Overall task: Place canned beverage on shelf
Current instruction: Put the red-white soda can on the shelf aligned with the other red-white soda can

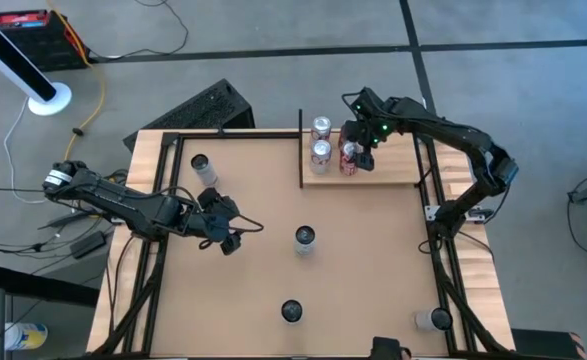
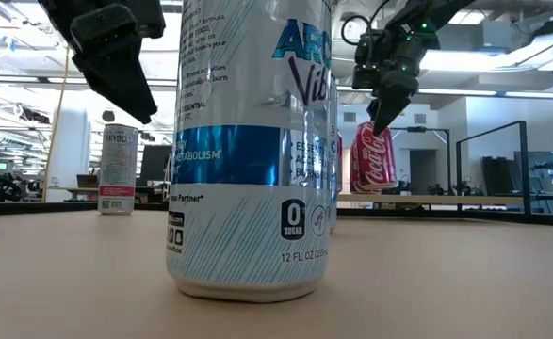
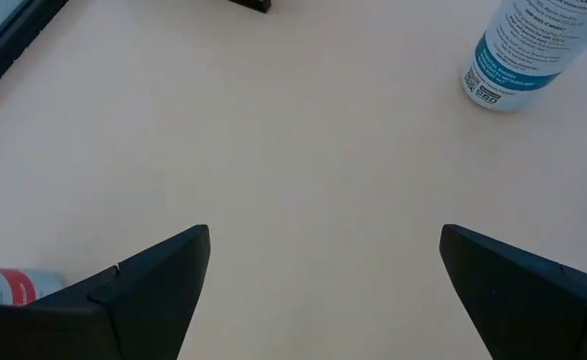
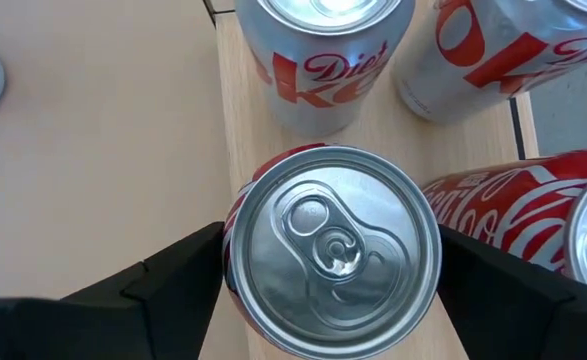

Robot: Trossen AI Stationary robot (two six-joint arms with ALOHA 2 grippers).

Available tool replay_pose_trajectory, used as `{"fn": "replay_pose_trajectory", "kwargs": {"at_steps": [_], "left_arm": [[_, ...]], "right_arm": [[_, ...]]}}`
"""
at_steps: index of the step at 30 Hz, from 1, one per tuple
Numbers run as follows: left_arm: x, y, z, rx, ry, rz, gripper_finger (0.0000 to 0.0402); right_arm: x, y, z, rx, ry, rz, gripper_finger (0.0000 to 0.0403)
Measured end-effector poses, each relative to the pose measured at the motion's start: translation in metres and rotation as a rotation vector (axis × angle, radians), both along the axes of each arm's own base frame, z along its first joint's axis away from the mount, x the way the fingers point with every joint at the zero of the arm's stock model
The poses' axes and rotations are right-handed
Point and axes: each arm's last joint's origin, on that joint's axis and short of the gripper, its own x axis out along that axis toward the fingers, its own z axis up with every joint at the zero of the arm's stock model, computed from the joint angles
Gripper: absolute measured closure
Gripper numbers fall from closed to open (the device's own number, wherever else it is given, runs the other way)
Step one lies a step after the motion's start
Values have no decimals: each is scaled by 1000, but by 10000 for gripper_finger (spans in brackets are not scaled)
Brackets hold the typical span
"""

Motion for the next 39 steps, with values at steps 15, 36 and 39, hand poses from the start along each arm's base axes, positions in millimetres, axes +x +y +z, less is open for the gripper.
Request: {"fn": "replay_pose_trajectory", "kwargs": {"at_steps": [15, 36, 39], "left_arm": [[0, 0, 0, 22, 13, -26, 20], [0, 0, 0, 22, 14, -27, 20], [0, 0, 0, 22, 14, -27, 20]], "right_arm": [[2, -2, 1, -10, -25, -20, 45], [-2, -2, 0, -59, 50, -54, 45], [-2, -2, 0, -58, 51, -59, 45]]}}
